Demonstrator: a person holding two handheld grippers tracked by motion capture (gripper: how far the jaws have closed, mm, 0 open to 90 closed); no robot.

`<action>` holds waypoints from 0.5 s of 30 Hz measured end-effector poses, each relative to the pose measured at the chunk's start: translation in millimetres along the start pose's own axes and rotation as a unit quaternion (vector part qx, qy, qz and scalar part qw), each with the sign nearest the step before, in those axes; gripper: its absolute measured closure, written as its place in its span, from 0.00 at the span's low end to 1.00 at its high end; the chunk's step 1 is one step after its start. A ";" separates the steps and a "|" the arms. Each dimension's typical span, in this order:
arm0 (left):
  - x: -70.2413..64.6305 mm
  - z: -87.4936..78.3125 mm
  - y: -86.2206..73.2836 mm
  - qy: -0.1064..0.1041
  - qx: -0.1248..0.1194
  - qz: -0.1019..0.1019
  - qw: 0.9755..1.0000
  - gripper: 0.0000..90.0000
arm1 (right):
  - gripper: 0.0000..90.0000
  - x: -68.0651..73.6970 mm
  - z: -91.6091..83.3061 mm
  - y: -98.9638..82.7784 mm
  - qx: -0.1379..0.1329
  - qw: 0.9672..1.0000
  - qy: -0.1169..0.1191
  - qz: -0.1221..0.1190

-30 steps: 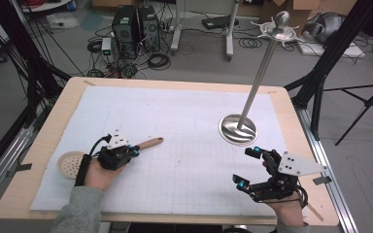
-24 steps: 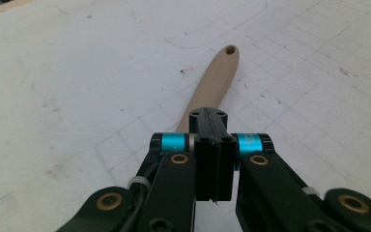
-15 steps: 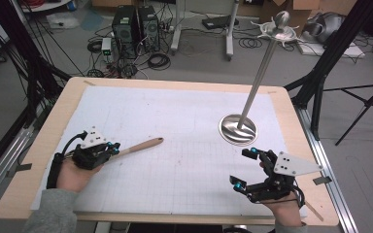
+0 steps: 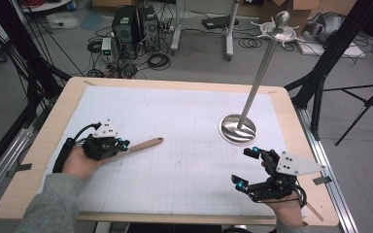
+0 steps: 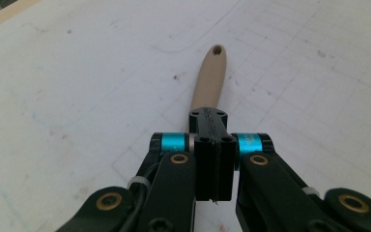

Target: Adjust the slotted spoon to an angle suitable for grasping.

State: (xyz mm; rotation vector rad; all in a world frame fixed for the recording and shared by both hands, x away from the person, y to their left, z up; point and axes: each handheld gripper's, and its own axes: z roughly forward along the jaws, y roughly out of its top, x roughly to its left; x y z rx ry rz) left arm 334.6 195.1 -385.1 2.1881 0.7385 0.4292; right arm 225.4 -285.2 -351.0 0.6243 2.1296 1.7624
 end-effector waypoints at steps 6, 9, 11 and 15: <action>-0.5 21.7 7.1 -0.020 0.010 0.007 1.000 1.00 | 0.11 -0.2 -5.7 0.7 -0.007 1.000 -0.003 0.003; -1.8 31.0 5.9 -0.029 0.018 0.012 0.999 1.00 | 0.11 -0.9 -8.3 0.3 -0.008 1.000 -0.005 0.002; -3.6 36.8 5.8 -0.035 0.023 0.016 0.999 1.00 | 0.11 -0.8 -8.8 0.2 -0.009 1.000 -0.006 0.004; -8.9 48.9 6.1 -0.043 0.037 0.029 0.998 1.00 | 0.11 -1.2 -8.8 0.4 -0.010 1.000 -0.006 0.000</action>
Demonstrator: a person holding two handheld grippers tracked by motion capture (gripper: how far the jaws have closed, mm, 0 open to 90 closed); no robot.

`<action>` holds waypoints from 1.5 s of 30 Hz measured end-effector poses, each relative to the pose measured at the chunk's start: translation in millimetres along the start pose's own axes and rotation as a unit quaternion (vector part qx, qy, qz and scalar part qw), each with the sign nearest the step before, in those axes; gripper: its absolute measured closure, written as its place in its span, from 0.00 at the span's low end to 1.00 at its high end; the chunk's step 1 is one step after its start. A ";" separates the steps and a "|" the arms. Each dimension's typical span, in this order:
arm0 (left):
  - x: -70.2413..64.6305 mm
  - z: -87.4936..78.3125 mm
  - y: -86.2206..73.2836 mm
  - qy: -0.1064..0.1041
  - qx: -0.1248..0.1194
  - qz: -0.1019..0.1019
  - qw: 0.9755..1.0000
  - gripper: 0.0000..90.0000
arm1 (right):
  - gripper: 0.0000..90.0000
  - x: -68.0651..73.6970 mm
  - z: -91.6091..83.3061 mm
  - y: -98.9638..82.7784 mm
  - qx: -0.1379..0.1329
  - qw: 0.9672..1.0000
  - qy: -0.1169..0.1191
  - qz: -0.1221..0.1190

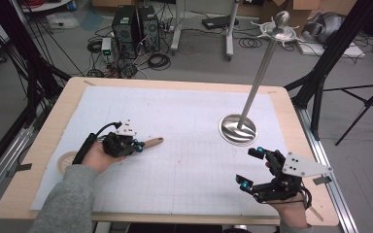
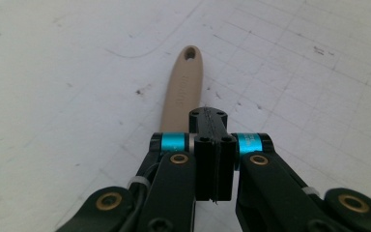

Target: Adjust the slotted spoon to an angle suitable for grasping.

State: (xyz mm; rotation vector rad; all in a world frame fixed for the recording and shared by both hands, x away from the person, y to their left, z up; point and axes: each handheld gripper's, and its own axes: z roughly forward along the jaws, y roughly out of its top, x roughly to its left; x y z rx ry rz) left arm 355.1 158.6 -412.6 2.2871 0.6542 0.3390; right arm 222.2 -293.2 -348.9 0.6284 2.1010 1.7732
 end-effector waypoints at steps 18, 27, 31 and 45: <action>5.6 2.8 3.4 0.023 -0.007 -0.024 0.999 1.00 | 0.11 0.2 0.0 0.1 0.004 1.000 0.003 0.001; 10.6 -28.0 -1.2 0.024 -0.026 -0.026 0.999 0.99 | 0.11 1.6 3.8 -0.2 0.010 1.000 0.005 -0.003; 10.7 -37.9 -3.5 0.021 -0.023 -0.007 0.999 0.83 | 0.11 0.5 4.3 -0.6 0.011 1.000 0.005 -0.003; 28.2 -62.9 -26.6 -0.004 -0.032 -0.014 0.999 0.31 | 0.11 2.0 8.1 -1.2 0.019 1.000 0.011 -0.002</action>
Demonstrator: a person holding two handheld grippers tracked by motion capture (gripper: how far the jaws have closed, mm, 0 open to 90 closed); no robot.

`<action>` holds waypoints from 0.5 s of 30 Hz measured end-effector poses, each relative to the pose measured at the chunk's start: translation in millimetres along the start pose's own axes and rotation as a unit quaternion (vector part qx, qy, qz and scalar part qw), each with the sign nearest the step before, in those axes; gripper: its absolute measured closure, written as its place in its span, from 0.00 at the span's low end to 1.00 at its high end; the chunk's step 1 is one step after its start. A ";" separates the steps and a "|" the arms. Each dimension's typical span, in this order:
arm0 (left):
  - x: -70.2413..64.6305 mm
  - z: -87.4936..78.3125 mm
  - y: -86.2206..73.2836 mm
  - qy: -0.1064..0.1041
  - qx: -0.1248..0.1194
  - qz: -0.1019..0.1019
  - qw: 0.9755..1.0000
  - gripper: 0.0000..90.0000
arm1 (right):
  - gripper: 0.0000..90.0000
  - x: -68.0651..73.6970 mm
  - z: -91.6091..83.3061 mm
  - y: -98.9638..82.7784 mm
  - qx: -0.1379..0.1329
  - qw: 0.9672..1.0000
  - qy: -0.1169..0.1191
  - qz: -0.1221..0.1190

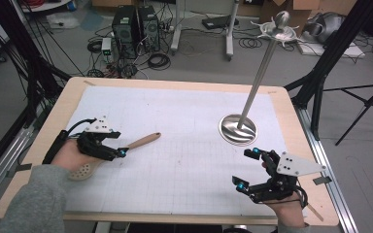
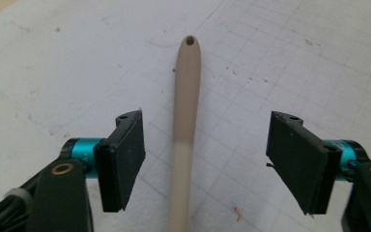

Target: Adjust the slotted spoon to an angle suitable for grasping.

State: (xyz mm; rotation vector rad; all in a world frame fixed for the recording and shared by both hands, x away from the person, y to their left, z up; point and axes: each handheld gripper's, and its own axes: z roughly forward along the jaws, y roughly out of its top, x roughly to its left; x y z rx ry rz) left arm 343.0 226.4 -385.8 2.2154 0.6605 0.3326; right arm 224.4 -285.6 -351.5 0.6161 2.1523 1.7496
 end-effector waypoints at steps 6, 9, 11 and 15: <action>9.6 -7.1 -6.8 -0.020 0.004 -0.015 1.000 0.07 | 0.11 0.0 0.8 -0.3 0.001 1.000 0.003 -0.001; 11.4 -9.4 -8.9 -0.036 0.005 -0.011 0.999 0.07 | 0.11 -0.1 0.9 -0.3 0.001 1.000 0.004 -0.003; 12.0 -9.9 -10.0 -0.043 0.007 -0.009 0.999 0.06 | 0.11 0.3 1.0 -0.4 0.001 1.000 0.005 -0.003; 13.1 -7.9 -12.4 -0.042 0.015 -0.002 0.999 0.06 | 0.11 1.0 1.3 -0.2 0.004 1.000 0.007 -0.004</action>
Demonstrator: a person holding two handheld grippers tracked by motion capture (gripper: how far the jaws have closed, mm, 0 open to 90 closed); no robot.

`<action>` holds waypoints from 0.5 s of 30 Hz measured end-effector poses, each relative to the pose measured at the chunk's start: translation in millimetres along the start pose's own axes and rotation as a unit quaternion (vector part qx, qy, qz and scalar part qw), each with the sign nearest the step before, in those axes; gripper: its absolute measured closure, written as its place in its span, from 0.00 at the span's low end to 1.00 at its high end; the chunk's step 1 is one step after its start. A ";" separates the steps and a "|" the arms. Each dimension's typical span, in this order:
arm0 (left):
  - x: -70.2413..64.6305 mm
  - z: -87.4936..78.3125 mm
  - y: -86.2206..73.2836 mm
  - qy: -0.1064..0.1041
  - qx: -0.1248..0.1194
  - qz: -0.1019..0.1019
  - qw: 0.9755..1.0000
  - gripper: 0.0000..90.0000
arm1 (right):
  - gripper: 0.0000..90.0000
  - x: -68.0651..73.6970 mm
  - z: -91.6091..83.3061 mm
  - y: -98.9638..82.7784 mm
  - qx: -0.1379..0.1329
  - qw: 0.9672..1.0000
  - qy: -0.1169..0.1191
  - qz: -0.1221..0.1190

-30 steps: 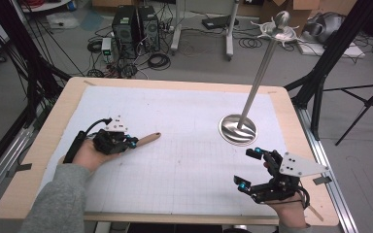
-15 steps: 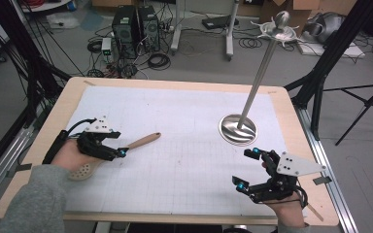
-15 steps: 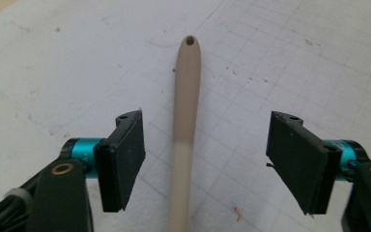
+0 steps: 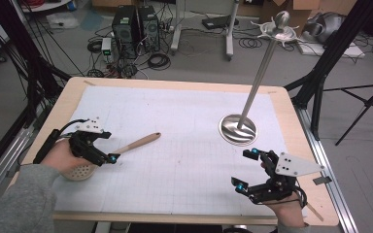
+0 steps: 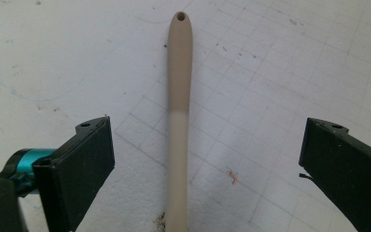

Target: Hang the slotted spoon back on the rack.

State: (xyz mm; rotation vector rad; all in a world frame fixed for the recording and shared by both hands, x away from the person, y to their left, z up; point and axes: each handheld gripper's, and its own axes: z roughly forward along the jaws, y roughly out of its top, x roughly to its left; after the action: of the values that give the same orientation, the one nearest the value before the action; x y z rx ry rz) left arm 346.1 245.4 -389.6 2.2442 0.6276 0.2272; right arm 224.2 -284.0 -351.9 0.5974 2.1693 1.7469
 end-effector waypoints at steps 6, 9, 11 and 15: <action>0.9 7.6 -1.7 -0.002 0.012 0.008 1.000 0.07 | 0.11 -0.3 -1.1 0.2 -0.001 1.000 -0.001 -0.001; 0.5 11.6 -2.1 -0.001 0.015 0.011 1.000 0.07 | 0.11 -0.7 -1.5 0.5 -0.003 1.000 -0.001 -0.005; 0.6 14.1 -2.8 -0.002 0.022 0.014 1.000 0.08 | 0.11 -0.8 -1.7 0.2 -0.002 1.000 -0.001 -0.003; 1.3 18.9 -4.1 -0.003 0.031 0.021 0.999 0.11 | 0.11 -0.5 -1.6 0.2 -0.001 1.000 0.001 -0.002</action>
State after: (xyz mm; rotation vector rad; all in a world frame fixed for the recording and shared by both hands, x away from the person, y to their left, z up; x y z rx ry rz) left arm 352.3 236.3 -405.5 2.3187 0.5915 0.2242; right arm 224.0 -285.6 -351.3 0.5907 2.1684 1.7469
